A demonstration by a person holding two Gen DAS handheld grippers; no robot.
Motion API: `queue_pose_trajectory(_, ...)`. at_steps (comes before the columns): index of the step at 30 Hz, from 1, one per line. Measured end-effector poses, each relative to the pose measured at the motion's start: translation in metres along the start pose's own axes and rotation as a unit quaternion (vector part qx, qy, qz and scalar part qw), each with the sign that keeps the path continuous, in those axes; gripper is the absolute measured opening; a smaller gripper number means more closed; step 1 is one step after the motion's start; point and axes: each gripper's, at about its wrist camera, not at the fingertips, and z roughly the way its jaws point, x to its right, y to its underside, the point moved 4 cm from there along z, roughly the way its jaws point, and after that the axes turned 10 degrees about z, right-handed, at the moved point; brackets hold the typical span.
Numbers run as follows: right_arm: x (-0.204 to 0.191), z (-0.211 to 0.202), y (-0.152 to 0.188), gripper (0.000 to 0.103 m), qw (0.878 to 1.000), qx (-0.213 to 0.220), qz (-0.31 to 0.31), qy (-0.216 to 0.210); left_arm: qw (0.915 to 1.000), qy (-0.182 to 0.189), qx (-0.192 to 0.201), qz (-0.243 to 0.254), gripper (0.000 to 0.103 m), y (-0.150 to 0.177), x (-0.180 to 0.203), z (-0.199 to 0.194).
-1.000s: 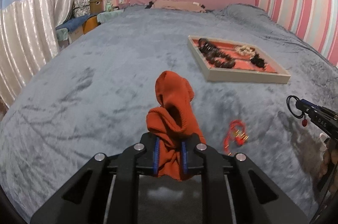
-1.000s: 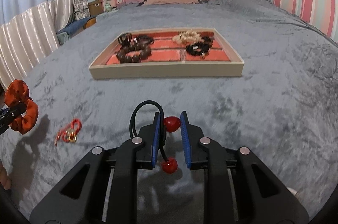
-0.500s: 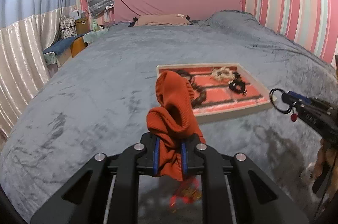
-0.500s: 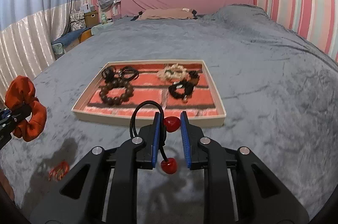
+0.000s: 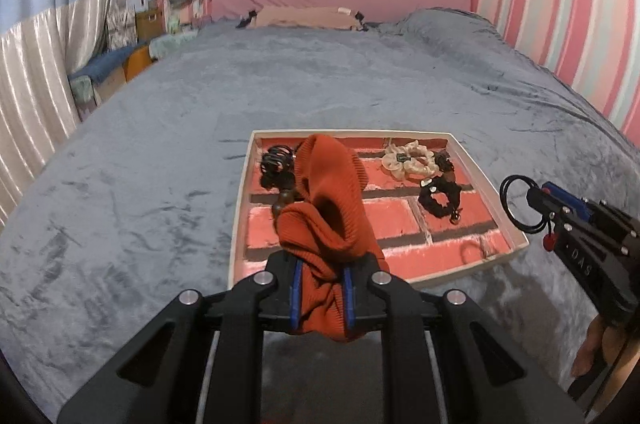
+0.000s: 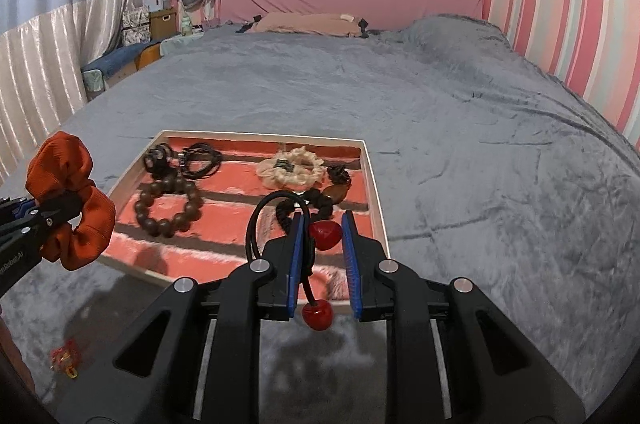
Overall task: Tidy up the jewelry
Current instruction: 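Carry the orange scrunchie and hair tie into the tray and release both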
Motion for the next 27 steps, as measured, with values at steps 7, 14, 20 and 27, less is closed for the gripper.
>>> queue_pose_trajectory(7, 0.010, 0.051, 0.000, 0.019, 0.999, -0.037, 0.001, 0.009, 0.9988, -0.021, -0.045, 0.002, 0.016, 0.001, 0.001, 0.055)
queue_pose_trajectory(14, 0.019, 0.094, 0.013, 0.020, 0.997, -0.081, 0.017, 0.006, 0.9966, -0.017, -0.078, -0.018, 0.016, 0.012, -0.006, 0.092)
queue_pose_trajectory(20, 0.021, 0.114, 0.023, 0.020, 0.995, -0.101, 0.011, 0.010, 0.9954, -0.031, -0.089, -0.016, 0.016, 0.012, -0.009, 0.111)
queue_pose_trajectory(27, 0.018, 0.122, 0.025, 0.022, 0.995, -0.097, -0.001, 0.014, 0.9947, -0.058, -0.084, 0.015, 0.019, 0.009, -0.002, 0.120)
